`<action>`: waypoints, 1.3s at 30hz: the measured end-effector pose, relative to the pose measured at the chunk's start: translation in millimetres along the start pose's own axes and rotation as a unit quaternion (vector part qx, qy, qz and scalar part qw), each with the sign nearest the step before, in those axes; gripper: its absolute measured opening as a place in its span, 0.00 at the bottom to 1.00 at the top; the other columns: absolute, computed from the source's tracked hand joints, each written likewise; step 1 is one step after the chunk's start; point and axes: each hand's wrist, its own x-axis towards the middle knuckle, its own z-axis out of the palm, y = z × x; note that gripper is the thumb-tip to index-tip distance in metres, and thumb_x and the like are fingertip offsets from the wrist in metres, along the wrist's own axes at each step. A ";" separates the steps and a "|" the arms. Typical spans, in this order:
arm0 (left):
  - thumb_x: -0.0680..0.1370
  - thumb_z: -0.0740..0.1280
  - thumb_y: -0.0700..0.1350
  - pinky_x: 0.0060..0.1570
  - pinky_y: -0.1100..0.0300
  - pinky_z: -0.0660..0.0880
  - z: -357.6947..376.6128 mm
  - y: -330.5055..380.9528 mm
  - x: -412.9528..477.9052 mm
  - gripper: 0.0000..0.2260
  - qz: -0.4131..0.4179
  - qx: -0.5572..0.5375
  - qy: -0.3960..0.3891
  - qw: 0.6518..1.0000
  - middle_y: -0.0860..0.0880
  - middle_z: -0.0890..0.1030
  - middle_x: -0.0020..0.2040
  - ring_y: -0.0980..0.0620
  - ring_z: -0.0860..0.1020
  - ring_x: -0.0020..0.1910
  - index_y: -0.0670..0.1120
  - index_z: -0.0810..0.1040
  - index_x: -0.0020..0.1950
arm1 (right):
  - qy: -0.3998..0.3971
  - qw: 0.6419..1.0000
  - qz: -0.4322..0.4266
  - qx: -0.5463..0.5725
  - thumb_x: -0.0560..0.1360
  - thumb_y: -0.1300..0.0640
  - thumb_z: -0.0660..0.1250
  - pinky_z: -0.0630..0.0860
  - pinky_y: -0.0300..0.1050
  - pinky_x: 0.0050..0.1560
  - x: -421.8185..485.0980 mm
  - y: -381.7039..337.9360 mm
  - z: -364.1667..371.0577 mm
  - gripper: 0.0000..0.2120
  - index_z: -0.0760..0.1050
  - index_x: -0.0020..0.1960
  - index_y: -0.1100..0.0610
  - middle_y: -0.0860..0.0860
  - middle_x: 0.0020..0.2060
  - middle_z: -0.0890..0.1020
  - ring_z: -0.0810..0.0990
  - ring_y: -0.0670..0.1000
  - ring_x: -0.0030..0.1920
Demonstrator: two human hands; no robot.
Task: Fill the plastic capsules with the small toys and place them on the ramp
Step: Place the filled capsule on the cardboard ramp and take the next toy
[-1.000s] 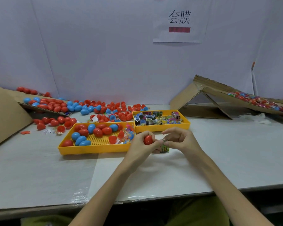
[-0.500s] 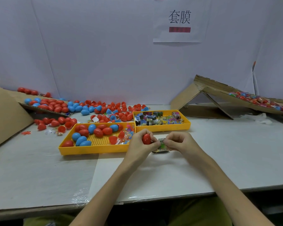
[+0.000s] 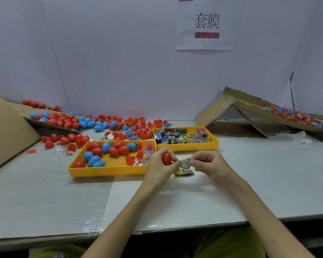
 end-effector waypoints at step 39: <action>0.76 0.72 0.36 0.39 0.65 0.75 5.8 -0.7 -3.4 0.13 0.125 0.099 -0.013 0.987 0.53 0.77 0.38 0.54 0.77 0.39 0.50 0.72 0.41 | -0.017 0.998 0.012 0.065 0.69 0.60 0.72 0.77 0.38 0.40 1.4 -0.7 -1.6 0.02 0.84 0.39 0.58 0.50 0.36 0.81 0.78 0.45 0.37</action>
